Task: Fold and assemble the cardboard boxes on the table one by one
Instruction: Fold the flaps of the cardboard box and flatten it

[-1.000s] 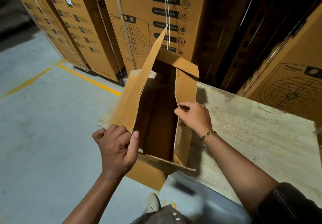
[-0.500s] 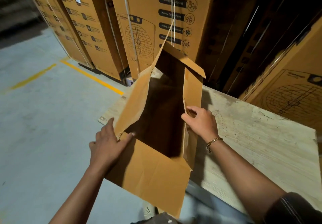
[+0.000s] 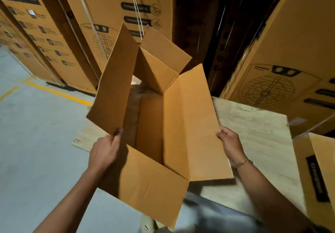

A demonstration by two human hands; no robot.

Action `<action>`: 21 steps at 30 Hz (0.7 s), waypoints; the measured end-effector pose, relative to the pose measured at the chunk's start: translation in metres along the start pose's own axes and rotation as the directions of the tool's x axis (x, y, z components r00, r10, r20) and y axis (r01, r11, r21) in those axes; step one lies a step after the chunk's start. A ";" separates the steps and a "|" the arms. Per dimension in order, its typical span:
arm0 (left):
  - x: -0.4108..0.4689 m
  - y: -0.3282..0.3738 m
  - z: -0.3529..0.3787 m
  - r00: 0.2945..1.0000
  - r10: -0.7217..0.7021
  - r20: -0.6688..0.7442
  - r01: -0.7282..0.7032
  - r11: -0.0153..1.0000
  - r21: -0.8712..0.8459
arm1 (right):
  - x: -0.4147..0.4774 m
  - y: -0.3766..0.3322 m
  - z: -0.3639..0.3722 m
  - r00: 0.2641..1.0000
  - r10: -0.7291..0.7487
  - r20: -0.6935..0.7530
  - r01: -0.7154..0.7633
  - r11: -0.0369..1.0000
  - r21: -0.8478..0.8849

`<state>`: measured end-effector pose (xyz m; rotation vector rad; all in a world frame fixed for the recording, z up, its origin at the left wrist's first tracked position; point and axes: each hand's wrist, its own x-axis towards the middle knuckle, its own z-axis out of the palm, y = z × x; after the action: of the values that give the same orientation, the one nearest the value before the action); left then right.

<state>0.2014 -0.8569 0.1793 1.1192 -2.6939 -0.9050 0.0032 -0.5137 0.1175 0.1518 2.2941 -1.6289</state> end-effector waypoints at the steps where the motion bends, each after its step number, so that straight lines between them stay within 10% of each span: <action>1: -0.001 -0.001 0.005 1.000 -0.003 0.027 0.004 0.999 -0.040 | 0.002 0.010 -0.006 0.999 0.038 -0.012 -0.038 0.999 -0.033; 9: -0.016 0.047 0.021 0.954 0.297 0.049 -0.291 0.950 -0.113 | 0.008 0.042 -0.034 0.978 0.106 -0.180 -0.124 0.988 -0.096; 21: -0.034 0.163 0.092 0.701 0.668 0.252 -0.702 0.583 0.408 | -0.004 0.083 -0.079 0.978 0.189 -0.086 -0.206 0.931 -0.301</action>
<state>0.0983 -0.6986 0.1991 -0.0422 -3.0744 -0.1336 0.0133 -0.4111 0.0672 0.3458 2.4505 -1.1649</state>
